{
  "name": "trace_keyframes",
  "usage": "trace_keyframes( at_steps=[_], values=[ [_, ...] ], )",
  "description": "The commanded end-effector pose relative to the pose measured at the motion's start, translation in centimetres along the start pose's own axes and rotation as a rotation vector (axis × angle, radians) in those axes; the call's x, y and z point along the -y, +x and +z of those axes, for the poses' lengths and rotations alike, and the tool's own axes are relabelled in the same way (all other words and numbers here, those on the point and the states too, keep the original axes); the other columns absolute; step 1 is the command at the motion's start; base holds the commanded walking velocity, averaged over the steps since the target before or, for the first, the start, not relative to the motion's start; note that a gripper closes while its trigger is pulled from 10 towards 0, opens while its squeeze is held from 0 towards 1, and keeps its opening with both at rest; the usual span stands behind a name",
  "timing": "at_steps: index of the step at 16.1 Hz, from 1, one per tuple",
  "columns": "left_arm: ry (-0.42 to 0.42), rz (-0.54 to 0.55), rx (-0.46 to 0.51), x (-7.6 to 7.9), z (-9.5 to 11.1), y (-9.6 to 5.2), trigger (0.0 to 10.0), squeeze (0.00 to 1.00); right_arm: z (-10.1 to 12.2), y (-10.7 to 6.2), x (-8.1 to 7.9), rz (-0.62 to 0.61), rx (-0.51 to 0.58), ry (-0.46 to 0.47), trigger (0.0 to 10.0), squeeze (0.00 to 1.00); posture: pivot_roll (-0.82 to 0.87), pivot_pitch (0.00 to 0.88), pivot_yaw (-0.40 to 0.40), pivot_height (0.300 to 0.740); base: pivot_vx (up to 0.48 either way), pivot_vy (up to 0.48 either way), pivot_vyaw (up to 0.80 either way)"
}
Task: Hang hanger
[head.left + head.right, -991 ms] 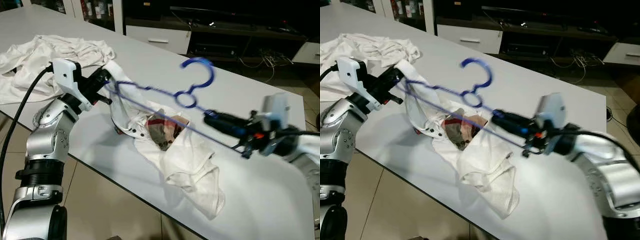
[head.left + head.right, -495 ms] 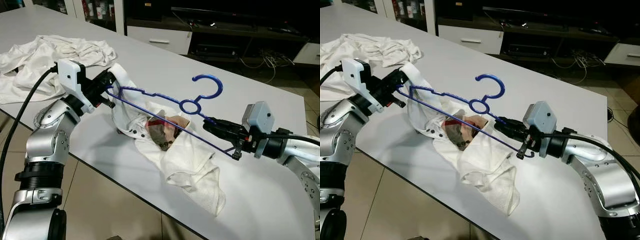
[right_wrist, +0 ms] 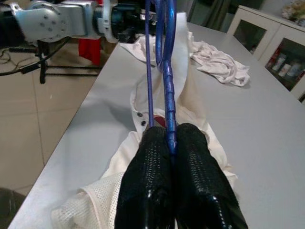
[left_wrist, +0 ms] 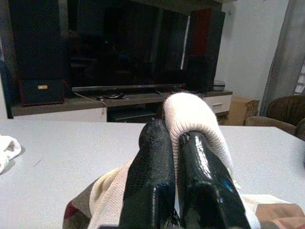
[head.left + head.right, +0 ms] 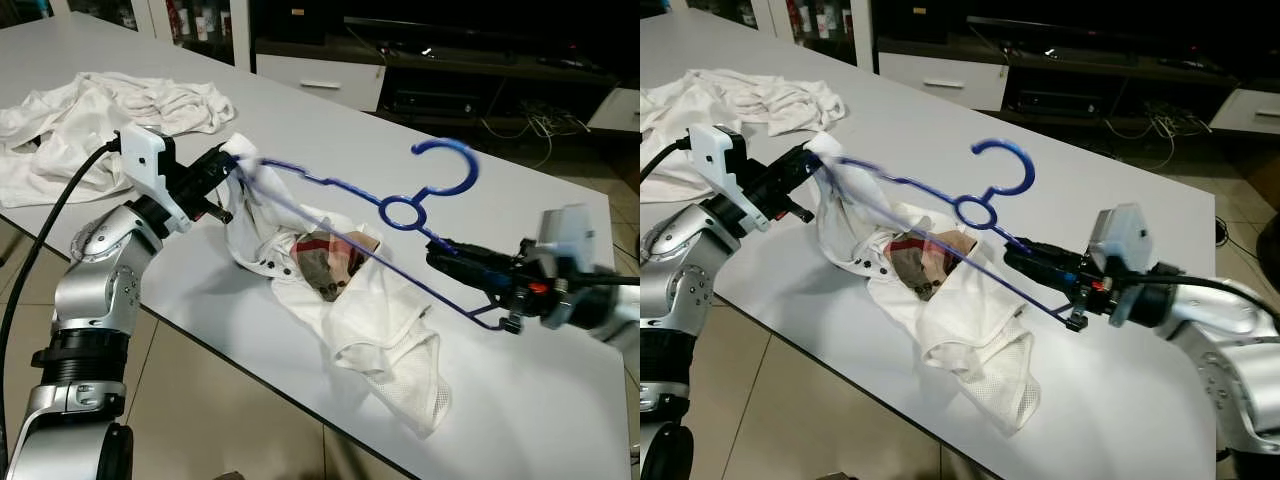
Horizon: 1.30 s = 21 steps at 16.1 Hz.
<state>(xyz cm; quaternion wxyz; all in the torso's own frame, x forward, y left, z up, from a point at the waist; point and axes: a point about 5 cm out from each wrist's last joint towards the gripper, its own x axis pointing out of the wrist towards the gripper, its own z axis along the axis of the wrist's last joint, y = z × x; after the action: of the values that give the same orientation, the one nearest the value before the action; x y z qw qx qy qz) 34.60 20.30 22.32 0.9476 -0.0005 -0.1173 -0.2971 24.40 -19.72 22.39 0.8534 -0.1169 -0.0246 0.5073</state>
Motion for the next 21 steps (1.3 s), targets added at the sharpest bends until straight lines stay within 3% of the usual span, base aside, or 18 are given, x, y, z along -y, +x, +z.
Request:
trace_keyframes(
  at_steps=[1, 3, 10, 12, 15, 21],
  values=[
    [0.0, -0.026, 0.012, 0.4, 0.3, 0.5, 10.0, 0.0, 0.2, -0.1, -0.1, 0.011, -0.027, -0.014, 0.0, 0.0, 0.01, 0.039, -0.056, 0.74, 0.0, 0.0, 0.0],
    [-0.004, -0.032, 0.017, 0.6, 0.3, 0.7, 10.0, 0.0, -0.4, 0.1, -0.7, 0.029, -0.068, -0.014, 0.0, 0.0, 0.0, 0.039, -0.056, 0.74, 0.0, 0.0, 0.0],
    [-0.007, -0.026, 0.016, 0.5, 0.2, 0.5, 10.0, 0.0, -2.1, -0.8, 0.0, -0.033, -0.177, -0.009, 0.0, 0.0, 0.01, 0.039, -0.059, 0.74, 0.0, 0.0, 0.0],
    [-0.01, -0.028, 0.018, 0.6, 0.1, 0.5, 10.0, 0.0, -2.4, -0.3, 0.1, -0.052, -0.191, -0.018, 0.0, 0.0, 0.01, 0.039, -0.059, 0.74, 0.0, 0.0, 0.0],
    [-0.037, -0.06, 0.02, 2.1, -0.4, 0.9, 10.0, 0.0, -2.9, 2.0, 1.9, -0.196, -0.198, -0.021, 0.0, 0.0, 0.01, 0.037, -0.059, 0.74, 0.0, 0.0, 0.0],
    [-0.037, -0.06, 0.02, 2.1, -0.4, 0.9, 10.0, 0.0, -2.9, 2.0, 1.9, -0.196, -0.198, -0.021, 0.0, 0.0, 0.01, 0.037, -0.059, 0.74, 0.0, 0.0, 0.0]
  ],
)
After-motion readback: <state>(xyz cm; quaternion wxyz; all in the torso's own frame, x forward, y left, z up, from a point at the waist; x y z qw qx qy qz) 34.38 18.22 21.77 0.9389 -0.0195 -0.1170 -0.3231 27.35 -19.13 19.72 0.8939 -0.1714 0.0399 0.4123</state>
